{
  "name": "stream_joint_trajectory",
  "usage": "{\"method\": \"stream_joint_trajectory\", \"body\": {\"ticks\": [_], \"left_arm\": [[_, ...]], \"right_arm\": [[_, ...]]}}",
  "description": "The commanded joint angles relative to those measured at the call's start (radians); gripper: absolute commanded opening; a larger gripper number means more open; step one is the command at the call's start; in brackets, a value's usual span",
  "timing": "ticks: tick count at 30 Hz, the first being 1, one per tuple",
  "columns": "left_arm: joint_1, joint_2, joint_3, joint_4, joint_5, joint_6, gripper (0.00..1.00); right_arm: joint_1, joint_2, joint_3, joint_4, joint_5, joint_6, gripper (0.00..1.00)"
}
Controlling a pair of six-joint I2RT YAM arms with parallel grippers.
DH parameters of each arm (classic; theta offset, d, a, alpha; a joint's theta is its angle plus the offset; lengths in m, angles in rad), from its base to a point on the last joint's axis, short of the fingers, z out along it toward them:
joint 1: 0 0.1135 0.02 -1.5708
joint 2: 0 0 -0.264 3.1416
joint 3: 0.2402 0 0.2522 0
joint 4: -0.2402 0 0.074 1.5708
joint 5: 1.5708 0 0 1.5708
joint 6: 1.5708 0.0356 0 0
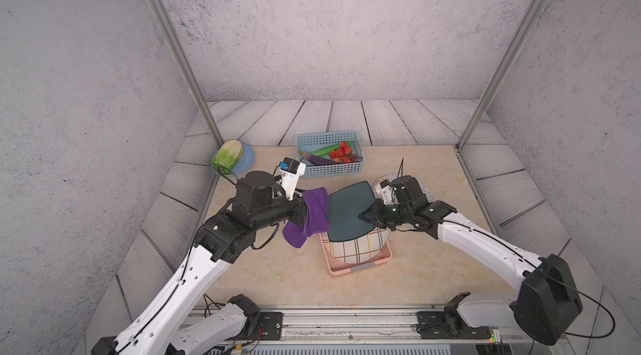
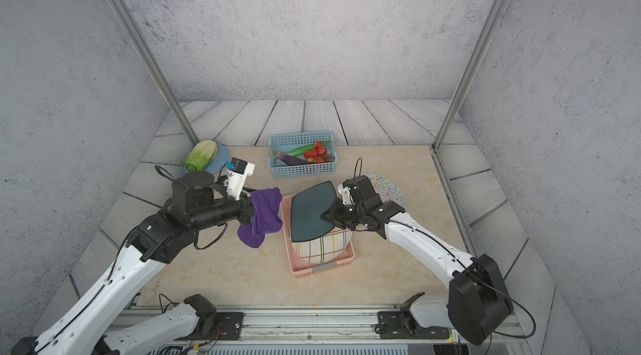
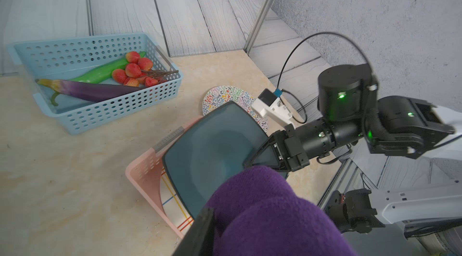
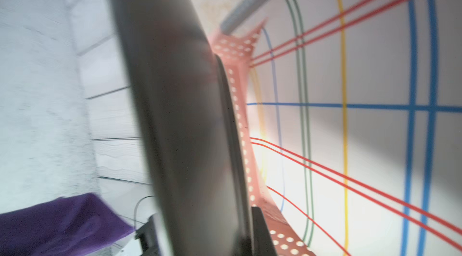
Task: Wipe the wet plate dry
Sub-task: Pick up the plate from the bin, then wipe the plate with towel.
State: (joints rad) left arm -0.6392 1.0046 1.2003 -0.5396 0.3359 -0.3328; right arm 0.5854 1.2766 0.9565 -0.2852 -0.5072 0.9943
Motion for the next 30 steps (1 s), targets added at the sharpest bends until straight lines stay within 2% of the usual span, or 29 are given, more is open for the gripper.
{"method": "stream_joint_trajectory", "body": {"ticks": [1, 4, 7, 11, 13, 16, 19, 21, 23, 25, 27, 30], "left_arm": [[-0.074, 0.092, 0.079, 0.039, -0.056, 0.043, 0.00], [-0.124, 0.160, 0.102, 0.048, -0.136, 0.032, 0.00], [-0.131, 0.168, 0.063, 0.064, -0.221, -0.012, 0.00], [-0.130, 0.184, 0.070, 0.042, -0.271, -0.024, 0.00], [-0.129, 0.209, 0.139, 0.003, -0.270, -0.017, 0.00], [-0.129, 0.246, 0.263, -0.023, -0.269, -0.009, 0.00], [-0.128, 0.291, 0.356, -0.040, -0.294, 0.019, 0.00], [-0.129, 0.331, 0.404, -0.049, -0.247, 0.040, 0.00], [-0.148, 0.341, 0.386, 0.014, -0.156, 0.027, 0.00], [-0.158, 0.327, 0.339, 0.063, -0.133, -0.021, 0.00], [-0.141, 0.299, 0.304, 0.073, -0.181, -0.051, 0.00], [-0.068, 0.258, 0.287, 0.013, -0.232, -0.064, 0.00]], "right_arm": [[0.009, -0.097, 0.024, 0.227, -0.062, 0.169, 0.00], [0.021, -0.152, 0.052, 0.294, -0.018, 0.261, 0.00], [0.026, -0.180, 0.113, 0.340, 0.018, 0.322, 0.00], [0.030, -0.197, 0.198, 0.337, 0.033, 0.313, 0.00], [0.061, -0.194, 0.226, 0.283, 0.023, 0.264, 0.00], [0.166, -0.204, 0.224, 0.213, 0.071, 0.190, 0.00], [0.251, -0.196, 0.203, 0.247, 0.081, 0.190, 0.00], [0.266, -0.189, 0.225, 0.277, 0.089, 0.181, 0.00], [0.265, -0.194, 0.284, 0.273, 0.135, 0.138, 0.00], [0.261, -0.220, 0.313, 0.247, 0.194, 0.108, 0.00], [0.254, -0.249, 0.317, 0.213, 0.234, 0.090, 0.00], [0.251, -0.306, 0.253, 0.243, 0.247, 0.119, 0.00]]}}
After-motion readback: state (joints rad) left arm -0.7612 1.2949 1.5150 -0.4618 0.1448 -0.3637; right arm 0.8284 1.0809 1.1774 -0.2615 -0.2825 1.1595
